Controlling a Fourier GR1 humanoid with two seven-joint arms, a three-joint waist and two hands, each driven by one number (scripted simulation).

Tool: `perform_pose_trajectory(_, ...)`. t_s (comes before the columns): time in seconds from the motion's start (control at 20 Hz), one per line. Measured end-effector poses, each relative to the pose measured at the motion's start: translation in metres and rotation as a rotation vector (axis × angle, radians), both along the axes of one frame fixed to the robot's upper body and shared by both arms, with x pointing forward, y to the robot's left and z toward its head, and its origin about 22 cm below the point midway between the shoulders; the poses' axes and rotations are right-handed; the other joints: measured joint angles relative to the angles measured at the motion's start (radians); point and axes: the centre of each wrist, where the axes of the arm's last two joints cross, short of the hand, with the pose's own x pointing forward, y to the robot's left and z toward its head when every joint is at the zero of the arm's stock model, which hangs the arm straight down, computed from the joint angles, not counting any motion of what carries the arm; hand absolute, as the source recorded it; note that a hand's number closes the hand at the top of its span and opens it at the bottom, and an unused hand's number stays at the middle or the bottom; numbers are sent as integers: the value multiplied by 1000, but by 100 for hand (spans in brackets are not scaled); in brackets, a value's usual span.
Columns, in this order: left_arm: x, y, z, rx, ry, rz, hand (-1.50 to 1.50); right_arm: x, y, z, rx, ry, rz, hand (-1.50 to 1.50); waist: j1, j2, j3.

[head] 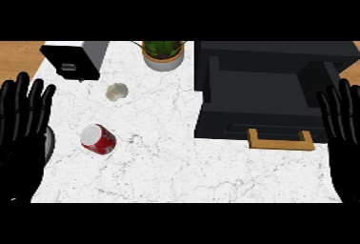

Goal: Pick up the can, place it into the drawer and close the drawer

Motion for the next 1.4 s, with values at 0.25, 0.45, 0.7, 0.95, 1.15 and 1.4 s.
perform_pose_trajectory(0.25, -2, 4, -3, 4, -15, -99, -150, 8, 2, 4, -30, -43, 12, -150, -18, -6, 31)
perform_pose_trajectory(0.45, -3, 12, -21, 57, 176, -108, -150, 4, -5, -5, -24, 80, -40, -150, -28, -6, 39)
perform_pose_trajectory(0.7, -8, 15, -12, 93, 325, -91, -150, -7, -12, -10, -7, 197, -80, -150, -31, -9, 43)
perform_pose_trajectory(0.95, -14, 15, -8, 96, 373, -91, -150, -16, -25, -14, -7, 232, -90, -150, -31, -9, 44)
perform_pose_trajectory(1.15, -19, 21, -10, 71, 395, -73, -150, -21, -30, -20, -15, 239, -85, -150, -30, -9, 44)
perform_pose_trajectory(1.4, -19, 30, -6, 54, 418, -44, -150, -30, -35, -28, -15, 236, -90, -150, -31, -9, 44)
